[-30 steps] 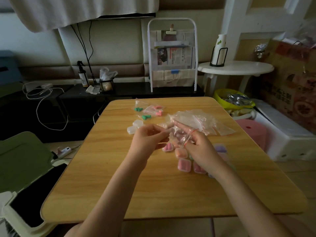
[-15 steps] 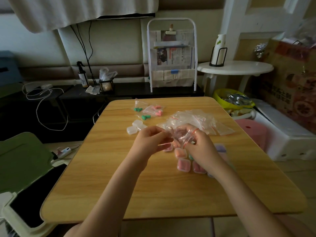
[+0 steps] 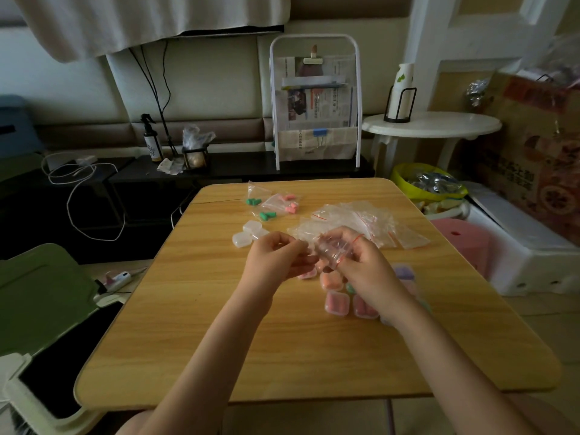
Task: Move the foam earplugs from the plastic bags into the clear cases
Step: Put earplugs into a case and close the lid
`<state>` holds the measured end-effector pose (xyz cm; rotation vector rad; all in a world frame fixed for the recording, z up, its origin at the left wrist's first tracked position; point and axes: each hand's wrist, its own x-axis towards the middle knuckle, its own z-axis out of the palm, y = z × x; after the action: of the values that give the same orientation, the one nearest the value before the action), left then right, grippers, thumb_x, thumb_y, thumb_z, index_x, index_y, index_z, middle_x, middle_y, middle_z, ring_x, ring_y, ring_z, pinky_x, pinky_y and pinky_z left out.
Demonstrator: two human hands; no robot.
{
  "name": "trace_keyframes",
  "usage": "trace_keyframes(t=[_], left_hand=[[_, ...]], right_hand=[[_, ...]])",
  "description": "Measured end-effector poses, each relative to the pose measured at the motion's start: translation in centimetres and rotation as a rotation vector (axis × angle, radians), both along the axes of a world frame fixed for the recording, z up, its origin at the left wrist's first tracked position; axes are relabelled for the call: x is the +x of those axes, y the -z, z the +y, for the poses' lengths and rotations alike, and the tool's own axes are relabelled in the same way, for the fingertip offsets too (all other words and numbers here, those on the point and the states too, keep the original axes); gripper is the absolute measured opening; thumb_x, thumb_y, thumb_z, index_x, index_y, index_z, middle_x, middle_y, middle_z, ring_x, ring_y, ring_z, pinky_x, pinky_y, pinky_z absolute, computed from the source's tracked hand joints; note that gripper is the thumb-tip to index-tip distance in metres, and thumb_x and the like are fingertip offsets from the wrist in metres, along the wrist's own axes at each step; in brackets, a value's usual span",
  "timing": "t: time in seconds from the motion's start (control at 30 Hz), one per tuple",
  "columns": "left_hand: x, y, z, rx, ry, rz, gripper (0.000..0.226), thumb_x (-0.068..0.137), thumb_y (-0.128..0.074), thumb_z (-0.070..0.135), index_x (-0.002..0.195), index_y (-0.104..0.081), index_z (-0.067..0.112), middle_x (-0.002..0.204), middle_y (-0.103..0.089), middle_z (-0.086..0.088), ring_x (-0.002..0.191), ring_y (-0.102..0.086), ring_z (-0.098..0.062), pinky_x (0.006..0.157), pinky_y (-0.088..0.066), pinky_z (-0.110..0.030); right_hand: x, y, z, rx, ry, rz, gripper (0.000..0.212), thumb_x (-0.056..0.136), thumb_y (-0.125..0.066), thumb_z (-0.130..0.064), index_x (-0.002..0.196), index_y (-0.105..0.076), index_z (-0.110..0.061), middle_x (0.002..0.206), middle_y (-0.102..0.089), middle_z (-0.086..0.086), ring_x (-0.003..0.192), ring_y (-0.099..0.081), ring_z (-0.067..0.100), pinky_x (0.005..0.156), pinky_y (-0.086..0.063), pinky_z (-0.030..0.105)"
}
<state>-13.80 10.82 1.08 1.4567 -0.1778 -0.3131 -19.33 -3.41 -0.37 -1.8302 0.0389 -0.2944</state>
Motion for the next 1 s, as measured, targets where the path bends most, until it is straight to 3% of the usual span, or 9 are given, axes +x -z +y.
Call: trace_keyframes(t=[0.17,0.33,0.47,0.57,0.7,0.87,1.0], left_hand=[[-0.1,-0.1,-0.4,-0.037,0.039,0.052,0.012,0.094,-0.052,0.003,0.101,-0.056,-0.006,0.08,-0.07,-0.015,0.073,-0.07,-0.024,0.069,-0.059,-0.03],[-0.3,0.0,-0.4,-0.02,0.059,0.024,0.006,0.089,-0.058,0.001,0.088,-0.053,0.003,0.084,-0.069,-0.018,0.077,-0.069,-0.026,0.072,-0.06,-0.032],[0.0,0.3,-0.3,0.026,-0.01,-0.031,0.014,0.085,-0.062,-0.002,0.082,-0.051,0.005,0.076,-0.066,-0.015,0.071,-0.068,-0.023,0.07,-0.06,-0.032],[-0.1,0.4,-0.4,0.024,-0.041,-0.045,0.015,0.085,-0.062,-0.002,0.081,-0.05,0.006,0.073,-0.067,-0.014,0.066,-0.068,-0.02,0.068,-0.06,-0.031],[0.0,0.9,-0.4,0.122,-0.109,-0.204,0.016,0.085,-0.062,0.0,0.087,-0.049,0.009,0.08,-0.069,-0.02,0.068,-0.071,-0.02,0.071,-0.06,-0.037],[-0.1,1.1,-0.6,0.153,-0.144,-0.305,0.013,0.086,-0.055,0.0,0.09,-0.052,0.011,0.069,-0.07,-0.012,0.068,-0.07,-0.019,0.075,-0.059,-0.043],[-0.2,0.8,-0.7,0.06,-0.132,-0.193,0.014,0.091,-0.049,-0.003,0.097,-0.052,0.009,0.081,-0.068,-0.02,0.071,-0.071,-0.017,0.07,-0.06,-0.035]], right_hand=[[0.3,0.2,0.0,0.054,0.044,0.013,0.014,0.094,-0.057,-0.02,0.101,-0.062,-0.031,0.092,-0.07,0.004,0.084,-0.068,0.028,0.075,-0.058,0.047],[0.2,0.4,-0.1,0.016,-0.012,0.02,0.052,0.091,-0.05,0.005,0.122,-0.061,-0.036,0.103,-0.069,-0.005,0.087,-0.068,0.023,0.073,-0.058,0.038],[0.6,0.8,-0.1,0.011,0.027,0.028,0.038,0.09,-0.06,-0.002,0.114,-0.066,-0.031,0.1,-0.072,0.0,0.088,-0.069,0.024,0.076,-0.059,0.043],[0.7,0.7,0.0,0.054,0.078,-0.016,0.022,0.088,-0.066,-0.012,0.099,-0.069,-0.031,0.083,-0.073,-0.001,0.077,-0.069,0.02,0.062,-0.058,0.029],[0.7,0.7,0.3,0.088,0.122,-0.04,0.022,0.088,-0.065,-0.01,0.095,-0.067,-0.031,0.073,-0.072,-0.009,0.069,-0.066,0.014,0.052,-0.054,0.02],[0.8,1.0,0.4,-0.023,0.203,-0.072,0.018,0.092,-0.062,-0.021,0.109,-0.067,-0.022,0.082,-0.072,-0.005,0.071,-0.069,0.015,0.06,-0.057,0.031],[0.8,1.3,0.3,-0.334,0.249,-0.096,0.031,0.091,-0.061,-0.01,0.121,-0.062,-0.017,0.086,-0.065,-0.011,0.069,-0.06,-0.002,0.057,-0.049,0.011]])
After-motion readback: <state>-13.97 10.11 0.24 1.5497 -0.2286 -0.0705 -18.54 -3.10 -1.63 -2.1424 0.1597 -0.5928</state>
